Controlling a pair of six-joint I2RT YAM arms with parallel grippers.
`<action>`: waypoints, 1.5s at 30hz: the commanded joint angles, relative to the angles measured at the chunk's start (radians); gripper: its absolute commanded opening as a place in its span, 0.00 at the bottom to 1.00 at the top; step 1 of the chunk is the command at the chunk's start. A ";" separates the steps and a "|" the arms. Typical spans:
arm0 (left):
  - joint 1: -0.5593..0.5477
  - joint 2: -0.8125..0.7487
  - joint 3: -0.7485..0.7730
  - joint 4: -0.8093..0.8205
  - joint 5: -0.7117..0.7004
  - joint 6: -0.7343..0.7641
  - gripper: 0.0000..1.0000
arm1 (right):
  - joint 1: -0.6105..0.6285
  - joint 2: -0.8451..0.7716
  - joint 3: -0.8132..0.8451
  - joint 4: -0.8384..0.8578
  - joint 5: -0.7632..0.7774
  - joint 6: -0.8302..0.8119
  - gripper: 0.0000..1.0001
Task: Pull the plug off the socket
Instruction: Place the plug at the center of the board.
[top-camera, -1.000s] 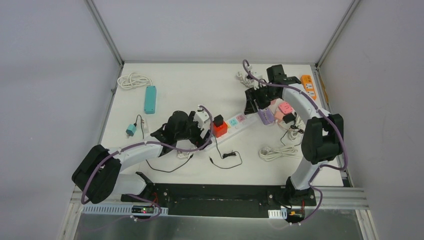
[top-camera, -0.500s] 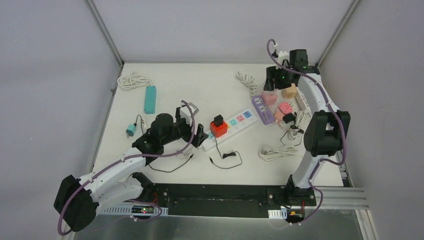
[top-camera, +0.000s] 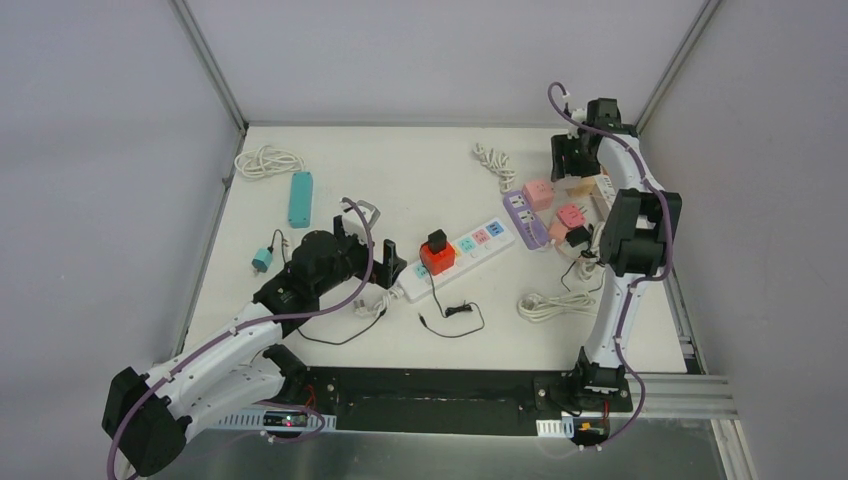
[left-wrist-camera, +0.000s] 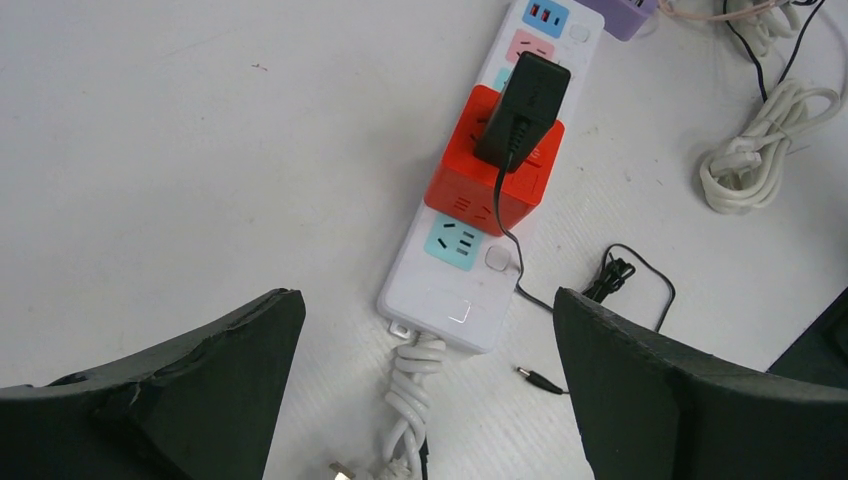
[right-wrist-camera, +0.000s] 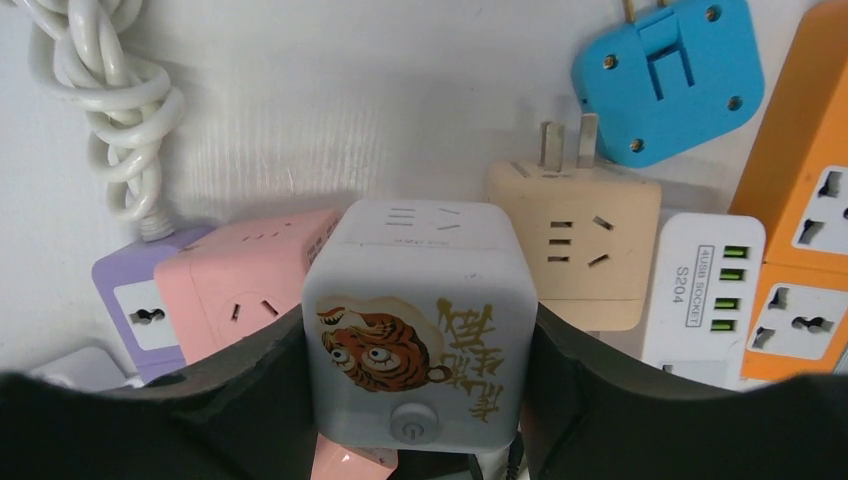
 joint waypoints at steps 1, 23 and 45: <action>0.005 -0.001 -0.009 -0.011 -0.026 -0.019 0.99 | -0.004 -0.001 0.067 -0.043 -0.001 -0.021 0.29; 0.006 0.019 -0.010 -0.004 0.003 -0.002 0.99 | -0.008 -0.105 -0.059 -0.039 0.001 -0.064 0.83; 0.006 0.062 -0.224 0.464 0.253 0.142 0.99 | 0.079 -0.597 -0.320 -0.090 -0.668 -0.370 0.87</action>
